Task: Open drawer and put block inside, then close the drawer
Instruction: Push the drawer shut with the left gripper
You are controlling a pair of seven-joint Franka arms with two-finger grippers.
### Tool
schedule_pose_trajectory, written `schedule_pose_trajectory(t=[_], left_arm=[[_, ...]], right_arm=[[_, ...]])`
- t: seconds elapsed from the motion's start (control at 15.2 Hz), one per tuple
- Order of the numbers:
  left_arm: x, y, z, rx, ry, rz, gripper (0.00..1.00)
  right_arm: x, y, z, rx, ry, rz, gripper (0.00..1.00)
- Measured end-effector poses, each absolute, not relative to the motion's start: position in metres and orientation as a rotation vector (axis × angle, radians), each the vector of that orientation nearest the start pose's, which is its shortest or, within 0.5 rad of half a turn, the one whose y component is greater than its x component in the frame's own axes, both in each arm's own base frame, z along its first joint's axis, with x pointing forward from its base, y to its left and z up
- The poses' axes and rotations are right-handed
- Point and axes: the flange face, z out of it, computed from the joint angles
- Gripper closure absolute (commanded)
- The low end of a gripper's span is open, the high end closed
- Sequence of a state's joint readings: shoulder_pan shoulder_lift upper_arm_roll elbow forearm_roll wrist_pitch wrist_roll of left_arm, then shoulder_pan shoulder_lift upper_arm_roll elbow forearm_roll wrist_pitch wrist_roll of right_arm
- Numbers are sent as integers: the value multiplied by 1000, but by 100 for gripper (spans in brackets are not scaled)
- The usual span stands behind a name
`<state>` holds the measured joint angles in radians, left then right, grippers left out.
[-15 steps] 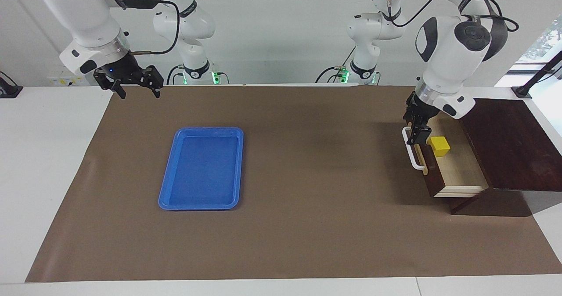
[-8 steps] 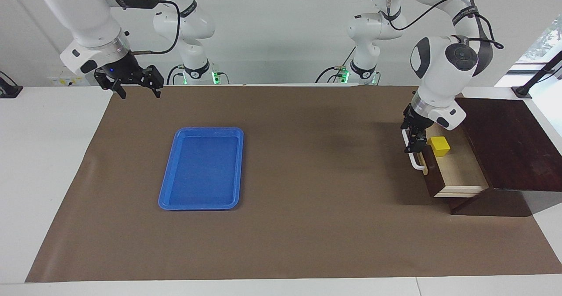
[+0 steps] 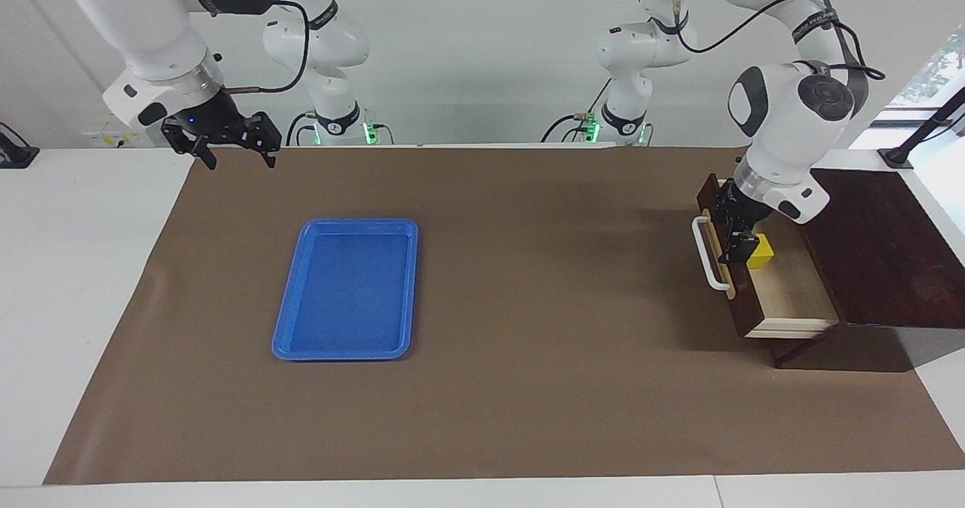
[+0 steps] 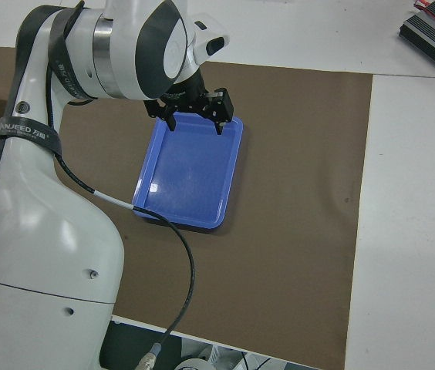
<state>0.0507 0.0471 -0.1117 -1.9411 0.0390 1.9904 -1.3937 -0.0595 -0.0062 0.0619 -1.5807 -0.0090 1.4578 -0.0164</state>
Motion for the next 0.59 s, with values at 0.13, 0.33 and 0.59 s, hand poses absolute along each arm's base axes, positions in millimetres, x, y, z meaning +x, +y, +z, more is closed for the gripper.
schedule_pose_trajectory(t=[0.13,0.33,0.59], left_arm=[[570,-24,459,-2466,-1901,-56,0],[573,11,461,-2461,-1893,-111,0],[575,55,465,-2440,-1882,-198,0]], right_arm=[[540,0,614,-3145,-29,183,0],[540,0,614,-3145,-29,182,0],[540,0,614,-3145,-29,182,0]])
